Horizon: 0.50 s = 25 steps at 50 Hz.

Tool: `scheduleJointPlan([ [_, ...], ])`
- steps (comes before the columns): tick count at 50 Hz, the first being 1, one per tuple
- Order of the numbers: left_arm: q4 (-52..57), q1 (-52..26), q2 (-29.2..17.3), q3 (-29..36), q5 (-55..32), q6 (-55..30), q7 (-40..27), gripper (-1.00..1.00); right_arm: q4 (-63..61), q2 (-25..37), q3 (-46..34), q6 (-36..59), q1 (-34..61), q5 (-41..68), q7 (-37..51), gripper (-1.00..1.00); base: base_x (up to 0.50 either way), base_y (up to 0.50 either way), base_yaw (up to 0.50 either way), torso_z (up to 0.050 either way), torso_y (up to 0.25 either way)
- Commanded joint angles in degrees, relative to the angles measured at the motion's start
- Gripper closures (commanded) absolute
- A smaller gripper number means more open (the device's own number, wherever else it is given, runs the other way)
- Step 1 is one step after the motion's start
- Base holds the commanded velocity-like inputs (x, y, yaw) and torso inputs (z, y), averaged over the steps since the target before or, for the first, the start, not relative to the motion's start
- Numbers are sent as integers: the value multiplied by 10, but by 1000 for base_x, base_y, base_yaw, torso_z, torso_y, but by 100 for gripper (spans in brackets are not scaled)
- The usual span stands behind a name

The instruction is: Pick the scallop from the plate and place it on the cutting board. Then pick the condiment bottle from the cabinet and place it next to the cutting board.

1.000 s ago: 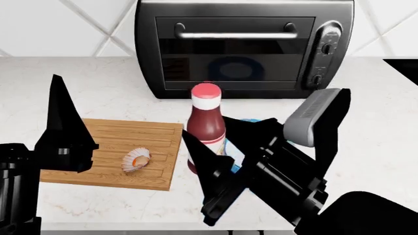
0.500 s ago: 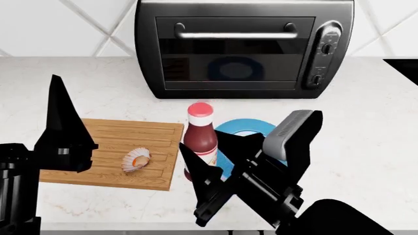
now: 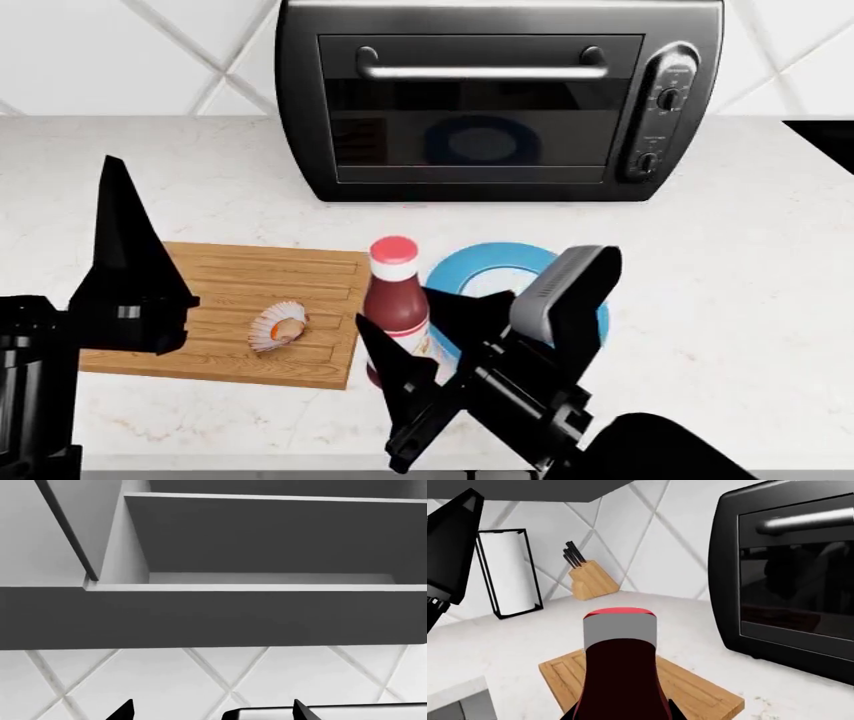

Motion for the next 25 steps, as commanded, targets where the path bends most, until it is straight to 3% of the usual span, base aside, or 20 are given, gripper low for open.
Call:
scheduleJointPlan([
  [1, 0, 3, -1, 0, 1, 3, 0, -100, 20, 0, -17, -21, -4, -21, -14, 100, 0, 0, 0, 0, 0],
  [25, 6, 4, -5, 4, 3, -1, -3, -100, 11, 26, -21, -60, -53, -37, -23, 100, 0, 0, 0, 0, 0],
])
